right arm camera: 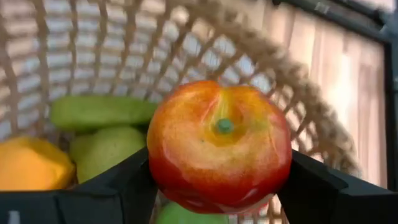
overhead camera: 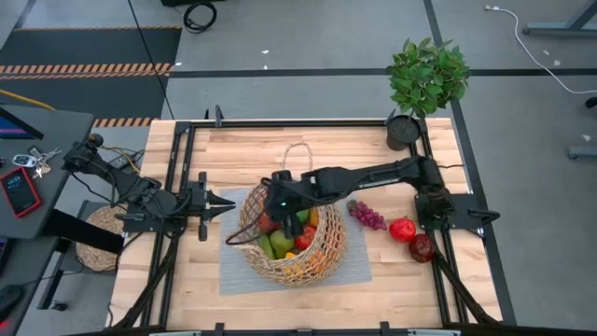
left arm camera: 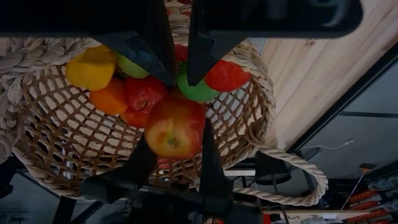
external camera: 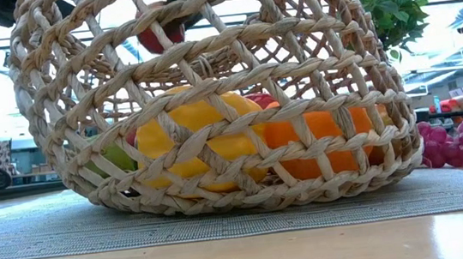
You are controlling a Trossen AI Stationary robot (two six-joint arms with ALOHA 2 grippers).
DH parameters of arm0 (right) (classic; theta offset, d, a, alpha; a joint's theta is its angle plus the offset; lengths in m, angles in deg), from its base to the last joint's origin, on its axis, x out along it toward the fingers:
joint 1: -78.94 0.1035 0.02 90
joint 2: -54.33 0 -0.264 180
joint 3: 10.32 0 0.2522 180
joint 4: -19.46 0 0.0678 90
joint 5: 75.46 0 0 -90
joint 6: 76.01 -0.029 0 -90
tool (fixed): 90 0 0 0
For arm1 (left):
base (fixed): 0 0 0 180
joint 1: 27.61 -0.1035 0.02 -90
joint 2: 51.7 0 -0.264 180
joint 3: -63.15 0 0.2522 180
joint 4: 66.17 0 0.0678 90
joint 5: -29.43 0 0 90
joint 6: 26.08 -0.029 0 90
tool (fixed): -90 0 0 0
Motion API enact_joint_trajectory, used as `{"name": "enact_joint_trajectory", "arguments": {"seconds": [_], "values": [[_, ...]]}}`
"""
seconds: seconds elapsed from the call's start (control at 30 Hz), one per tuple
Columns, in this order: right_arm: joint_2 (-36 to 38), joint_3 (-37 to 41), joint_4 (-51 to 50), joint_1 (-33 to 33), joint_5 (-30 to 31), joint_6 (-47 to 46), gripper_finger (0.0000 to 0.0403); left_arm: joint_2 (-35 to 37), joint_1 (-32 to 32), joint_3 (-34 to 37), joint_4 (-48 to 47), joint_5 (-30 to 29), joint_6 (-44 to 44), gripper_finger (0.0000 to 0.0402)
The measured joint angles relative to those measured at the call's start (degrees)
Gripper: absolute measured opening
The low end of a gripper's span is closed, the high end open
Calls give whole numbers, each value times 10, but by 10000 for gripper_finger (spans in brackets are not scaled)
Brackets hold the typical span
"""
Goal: Build produce basket
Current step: Put the red apple into the basket
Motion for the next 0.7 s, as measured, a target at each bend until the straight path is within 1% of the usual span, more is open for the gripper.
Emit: {"name": "enact_joint_trajectory", "arguments": {"seconds": [0.1, 0.17, 0.33, 0.53, 0.6, 0.7], "values": [[-25, -40, -41, -2, -1, 0, 278, 0, 0, 0, 0, 0, 0, 48], [-35, -48, -50, -2, -1, 0, 283, 0, 0, 0, 0, 0, 0, 48], [-37, -37, -55, -4, -2, 0, 305, 0, 0, 0, 0, 0, 0, 48], [-36, -40, -64, -4, 5, -12, 346, 0, 0, 0, 0, 0, 0, 48], [-36, -56, -82, 0, 35, -11, 360, 0, 0, 0, 0, 0, 0, 48], [-36, -97, -127, 14, 119, -14, 371, 0, 0, 0, 0, 0, 0, 48]]}}
